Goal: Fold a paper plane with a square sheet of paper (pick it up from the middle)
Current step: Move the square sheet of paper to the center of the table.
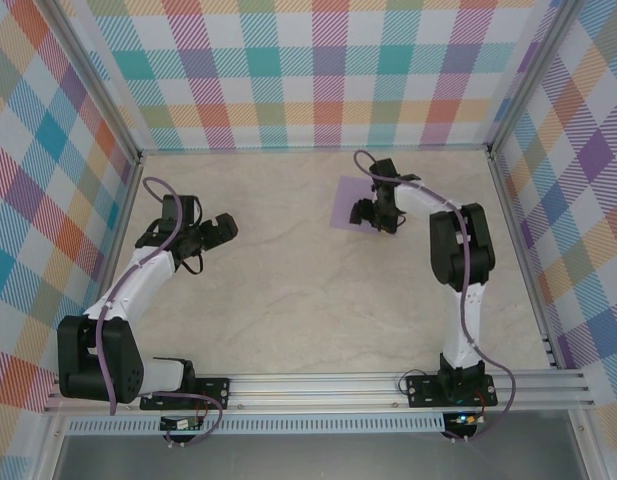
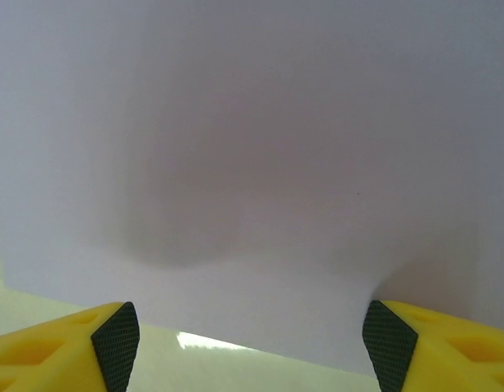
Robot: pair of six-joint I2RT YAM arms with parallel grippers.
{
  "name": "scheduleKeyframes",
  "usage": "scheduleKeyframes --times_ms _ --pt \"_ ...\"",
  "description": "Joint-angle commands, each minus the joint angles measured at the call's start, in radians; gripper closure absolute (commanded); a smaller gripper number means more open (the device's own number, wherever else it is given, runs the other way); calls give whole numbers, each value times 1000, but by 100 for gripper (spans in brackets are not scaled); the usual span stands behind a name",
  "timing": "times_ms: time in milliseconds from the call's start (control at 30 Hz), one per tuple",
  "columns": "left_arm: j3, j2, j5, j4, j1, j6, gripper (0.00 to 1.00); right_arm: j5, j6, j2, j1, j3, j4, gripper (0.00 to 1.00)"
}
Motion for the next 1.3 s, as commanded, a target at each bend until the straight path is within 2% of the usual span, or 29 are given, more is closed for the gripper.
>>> scheduleKeyframes --times_ms 0,100,233,467,567,700,867,1067,1167,1267 --pt "39 8 34 -18 5 -26 0 3 -57 -69 9 -196 -63 25" --pt "39 13 62 -8 4 -44 0 16 -51 -150 16 -206 -92 25" --pt "41 23 102 4 0 -76 0 10 6 -178 20 -103 -81 24" --pt "63 36 157 -25 -6 -99 0 40 126 21 26 142 -98 24" --pt "70 39 156 -37 -7 -99 0 60 138 97 26 239 -141 24" --pt "79 50 155 -44 -6 -101 0 10 118 151 39 278 -161 24" --pt "73 49 162 -40 -9 -111 0 -69 80 133 91 192 -151 25" --pt "43 59 173 -7 -18 -148 0 -87 51 -28 215 -101 -93 25" --pt "31 74 182 14 -29 -166 0 -60 55 -106 283 -223 -101 25" --pt "12 94 189 46 -49 -186 0 -28 76 -173 300 -245 -131 24"
